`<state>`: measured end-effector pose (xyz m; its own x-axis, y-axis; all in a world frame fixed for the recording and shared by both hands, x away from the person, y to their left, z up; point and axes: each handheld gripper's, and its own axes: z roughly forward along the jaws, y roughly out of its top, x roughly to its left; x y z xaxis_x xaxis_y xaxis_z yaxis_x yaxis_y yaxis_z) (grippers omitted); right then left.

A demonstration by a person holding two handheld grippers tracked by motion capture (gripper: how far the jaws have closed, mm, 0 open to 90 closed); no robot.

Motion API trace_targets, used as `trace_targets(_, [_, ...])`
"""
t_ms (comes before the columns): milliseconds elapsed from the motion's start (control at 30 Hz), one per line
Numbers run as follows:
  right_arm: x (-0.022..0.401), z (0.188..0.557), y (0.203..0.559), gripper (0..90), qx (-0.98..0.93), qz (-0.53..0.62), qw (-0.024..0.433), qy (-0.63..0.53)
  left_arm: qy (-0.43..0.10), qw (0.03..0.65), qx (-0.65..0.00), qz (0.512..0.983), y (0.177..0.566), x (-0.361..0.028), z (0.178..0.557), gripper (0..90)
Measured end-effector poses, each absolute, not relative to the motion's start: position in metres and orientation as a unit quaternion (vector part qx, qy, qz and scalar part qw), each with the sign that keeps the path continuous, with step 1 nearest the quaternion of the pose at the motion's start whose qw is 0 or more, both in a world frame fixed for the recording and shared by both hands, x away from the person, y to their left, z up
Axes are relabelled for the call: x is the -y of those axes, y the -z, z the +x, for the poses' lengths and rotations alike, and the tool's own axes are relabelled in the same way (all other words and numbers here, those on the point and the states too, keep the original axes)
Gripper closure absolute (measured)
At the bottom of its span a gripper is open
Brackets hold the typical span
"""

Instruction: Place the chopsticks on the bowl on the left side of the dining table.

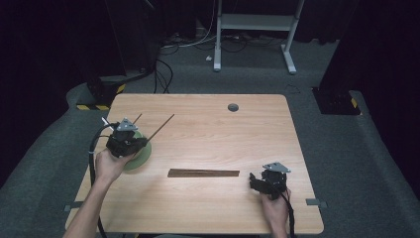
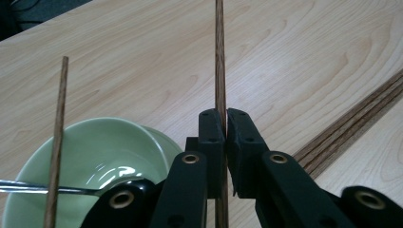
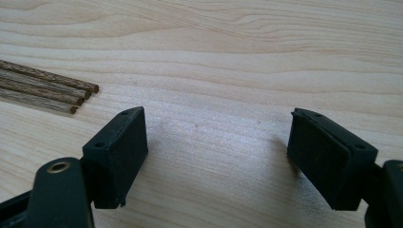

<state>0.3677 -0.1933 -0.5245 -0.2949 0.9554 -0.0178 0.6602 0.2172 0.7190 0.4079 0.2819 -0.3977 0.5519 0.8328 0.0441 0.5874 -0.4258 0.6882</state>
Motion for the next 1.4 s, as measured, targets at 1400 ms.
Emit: trace_targets(1400, [0.193, 0.368, 0.524, 20.6, -0.743, 0.544, 0.239, -0.309, -0.234, 0.258, -0.493, 0.798, 0.412, -0.333, 0.414, 84.4])
